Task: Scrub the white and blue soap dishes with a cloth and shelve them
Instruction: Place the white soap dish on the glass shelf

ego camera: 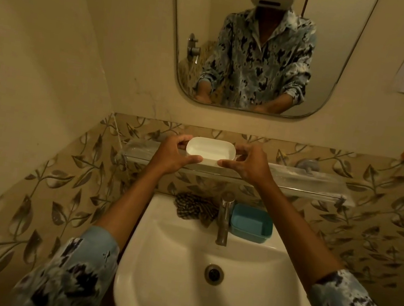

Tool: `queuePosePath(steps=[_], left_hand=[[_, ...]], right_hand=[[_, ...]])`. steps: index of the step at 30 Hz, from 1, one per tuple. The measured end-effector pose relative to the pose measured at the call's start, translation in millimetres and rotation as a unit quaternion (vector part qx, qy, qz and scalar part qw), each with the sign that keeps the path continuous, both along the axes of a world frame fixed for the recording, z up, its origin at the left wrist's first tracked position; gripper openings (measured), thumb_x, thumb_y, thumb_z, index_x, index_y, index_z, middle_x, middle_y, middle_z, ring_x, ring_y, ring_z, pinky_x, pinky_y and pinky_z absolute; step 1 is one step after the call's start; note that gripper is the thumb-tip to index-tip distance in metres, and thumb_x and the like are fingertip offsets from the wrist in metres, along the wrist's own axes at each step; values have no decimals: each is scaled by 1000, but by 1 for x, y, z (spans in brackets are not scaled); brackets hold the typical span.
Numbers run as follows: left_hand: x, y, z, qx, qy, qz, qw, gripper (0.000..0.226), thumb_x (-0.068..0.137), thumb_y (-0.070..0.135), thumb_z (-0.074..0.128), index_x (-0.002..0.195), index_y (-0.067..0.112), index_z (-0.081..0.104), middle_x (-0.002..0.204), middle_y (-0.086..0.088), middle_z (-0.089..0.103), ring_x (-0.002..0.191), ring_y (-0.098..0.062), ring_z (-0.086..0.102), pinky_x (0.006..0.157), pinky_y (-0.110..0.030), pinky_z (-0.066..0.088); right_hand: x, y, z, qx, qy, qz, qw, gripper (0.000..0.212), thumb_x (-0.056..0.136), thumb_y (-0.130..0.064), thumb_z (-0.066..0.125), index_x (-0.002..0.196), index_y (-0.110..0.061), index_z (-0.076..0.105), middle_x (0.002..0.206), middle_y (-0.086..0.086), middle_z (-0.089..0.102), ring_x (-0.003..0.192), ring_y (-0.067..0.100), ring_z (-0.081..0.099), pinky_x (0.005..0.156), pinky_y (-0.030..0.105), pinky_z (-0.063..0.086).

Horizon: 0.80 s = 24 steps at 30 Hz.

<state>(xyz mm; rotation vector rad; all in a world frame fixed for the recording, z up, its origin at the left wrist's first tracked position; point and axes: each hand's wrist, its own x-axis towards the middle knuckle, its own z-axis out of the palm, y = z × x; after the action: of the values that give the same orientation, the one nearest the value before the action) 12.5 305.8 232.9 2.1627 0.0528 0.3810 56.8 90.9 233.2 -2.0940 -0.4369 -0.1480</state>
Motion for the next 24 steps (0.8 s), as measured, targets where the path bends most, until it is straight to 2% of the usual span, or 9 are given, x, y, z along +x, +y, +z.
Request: queuePosePath(steps=[6, 12, 20, 24], left_hand=[[5, 2, -7, 25, 33, -9, 999, 74, 66, 27, 85, 130, 9, 53, 123, -6, 61, 101, -10, 57, 78, -22, 47], [5, 8, -10, 41, 64, -23, 997, 68, 65, 26, 85, 126, 11, 56, 107, 4, 60, 85, 5, 54, 62, -10, 40], [4, 8, -13, 44, 68, -24, 996, 68, 68, 22, 84, 128, 8, 55, 116, -3, 62, 87, 0, 54, 62, -7, 40], [3, 9, -13, 42, 68, -20, 997, 69, 68, 22, 84, 129, 7, 54, 121, -7, 63, 97, -9, 58, 65, -10, 43]], right_hand=[[6, 0, -9, -19, 33, 3, 999, 61, 62, -26, 88, 113, -1, 66, 113, 12, 68, 97, 23, 65, 78, 43, 59], [5, 0, -11, -33, 49, 24, 998, 56, 63, -21, 88, 111, 0, 68, 113, 12, 69, 102, 22, 64, 81, 38, 58], [4, 2, -15, -34, 65, 20, 997, 60, 64, -26, 87, 114, -3, 66, 114, 11, 69, 105, 21, 63, 86, 43, 56], [3, 5, -14, -38, 69, 12, 997, 61, 63, -27, 88, 114, -3, 66, 113, 10, 69, 104, 21, 63, 86, 43, 56]])
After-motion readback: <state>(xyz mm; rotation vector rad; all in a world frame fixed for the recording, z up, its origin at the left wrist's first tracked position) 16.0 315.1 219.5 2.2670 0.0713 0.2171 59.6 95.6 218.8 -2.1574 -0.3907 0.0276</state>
